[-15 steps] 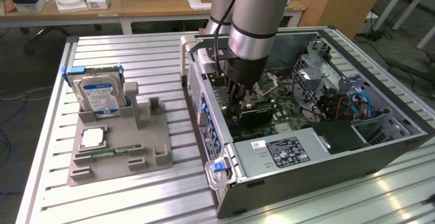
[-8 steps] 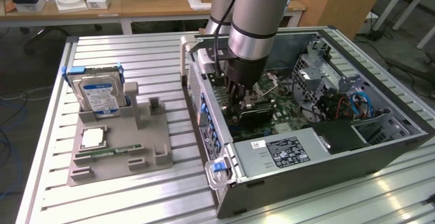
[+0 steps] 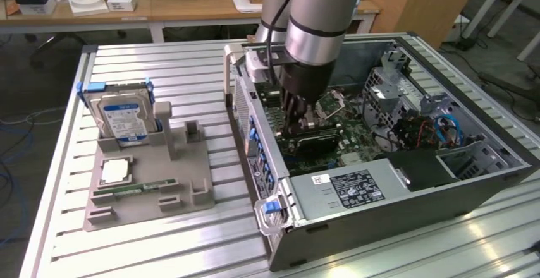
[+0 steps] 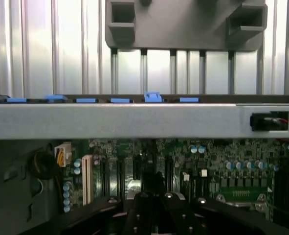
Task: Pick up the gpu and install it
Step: 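Press down on the gpu until it lock into place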
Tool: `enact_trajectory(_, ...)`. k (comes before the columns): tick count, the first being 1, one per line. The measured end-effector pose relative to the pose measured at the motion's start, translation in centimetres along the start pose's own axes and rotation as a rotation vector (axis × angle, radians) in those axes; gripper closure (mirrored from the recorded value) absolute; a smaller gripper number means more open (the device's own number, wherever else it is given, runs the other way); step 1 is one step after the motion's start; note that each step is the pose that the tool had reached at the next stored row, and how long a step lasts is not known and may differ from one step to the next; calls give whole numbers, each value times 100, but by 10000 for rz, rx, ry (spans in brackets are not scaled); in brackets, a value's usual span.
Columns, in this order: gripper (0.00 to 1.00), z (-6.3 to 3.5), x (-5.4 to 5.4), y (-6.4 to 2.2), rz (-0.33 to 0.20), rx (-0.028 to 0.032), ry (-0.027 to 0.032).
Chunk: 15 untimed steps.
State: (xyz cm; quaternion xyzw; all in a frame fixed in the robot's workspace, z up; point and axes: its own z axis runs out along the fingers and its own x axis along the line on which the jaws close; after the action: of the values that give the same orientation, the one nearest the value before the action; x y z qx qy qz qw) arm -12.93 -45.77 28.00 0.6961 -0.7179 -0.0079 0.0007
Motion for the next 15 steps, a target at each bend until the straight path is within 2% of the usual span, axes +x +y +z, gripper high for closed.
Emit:
enact_trajectory(3,90,-84,-1,1,0,-2,3)
enact_trajectory(7,90,-92,0,12,-1,-2,2)
enact_trajectory(11,90,-84,1,111,1,7,3)
enact_trajectory(15,90,-140,-3,114,-1,9,19)
